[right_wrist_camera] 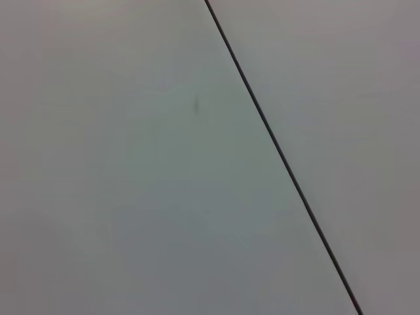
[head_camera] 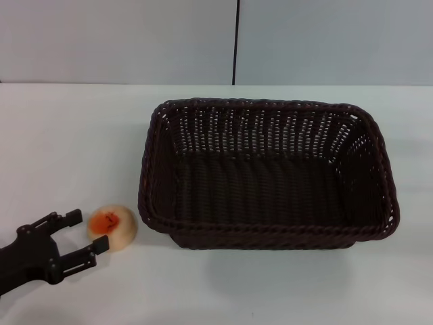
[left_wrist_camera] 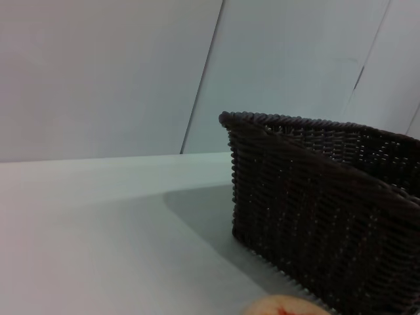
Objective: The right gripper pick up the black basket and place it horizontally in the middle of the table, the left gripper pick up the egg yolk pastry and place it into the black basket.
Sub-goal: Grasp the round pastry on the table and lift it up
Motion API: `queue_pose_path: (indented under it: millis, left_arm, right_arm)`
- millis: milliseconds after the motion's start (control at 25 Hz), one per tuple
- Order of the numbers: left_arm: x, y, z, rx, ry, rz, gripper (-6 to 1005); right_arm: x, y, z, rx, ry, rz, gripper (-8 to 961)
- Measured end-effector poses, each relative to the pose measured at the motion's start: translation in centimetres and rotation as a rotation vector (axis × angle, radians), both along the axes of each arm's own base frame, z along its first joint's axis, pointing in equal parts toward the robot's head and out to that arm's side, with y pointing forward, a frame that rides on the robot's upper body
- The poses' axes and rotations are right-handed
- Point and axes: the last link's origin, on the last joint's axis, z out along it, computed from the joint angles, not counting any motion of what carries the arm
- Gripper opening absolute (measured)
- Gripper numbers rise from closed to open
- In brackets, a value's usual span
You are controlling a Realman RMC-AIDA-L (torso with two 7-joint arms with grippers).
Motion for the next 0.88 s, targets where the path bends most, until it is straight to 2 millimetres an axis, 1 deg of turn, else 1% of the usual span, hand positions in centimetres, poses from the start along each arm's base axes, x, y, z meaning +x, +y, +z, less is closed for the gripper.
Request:
queue_pose_path:
  millis: [200,360,640,880]
  left_arm:
    - [0.3,0.4,-0.2,-0.003,-0.006,-0.009,827]
    - [0.6,0.5,-0.9,-0.010,-0.021,-0.014,827]
    - [0.6,0.6,-1.3,-0.019,-0.019,-0.005,827]
    - [0.4,0.7,-1.4,-0.002,-0.018,0.014,817]
  right_arm:
    - [0.3,-0.1,-0.4,-0.005,0.002,-0.018,629]
    - [0.4,-0.3,-0.5,-0.003,-0.005,-0.026,629]
    - [0.5,-0.5,-0.4,0.007,-0.002,-0.031,630]
    - [0.5,-0.4,-0.4,0.007,-0.003,-0.031,630]
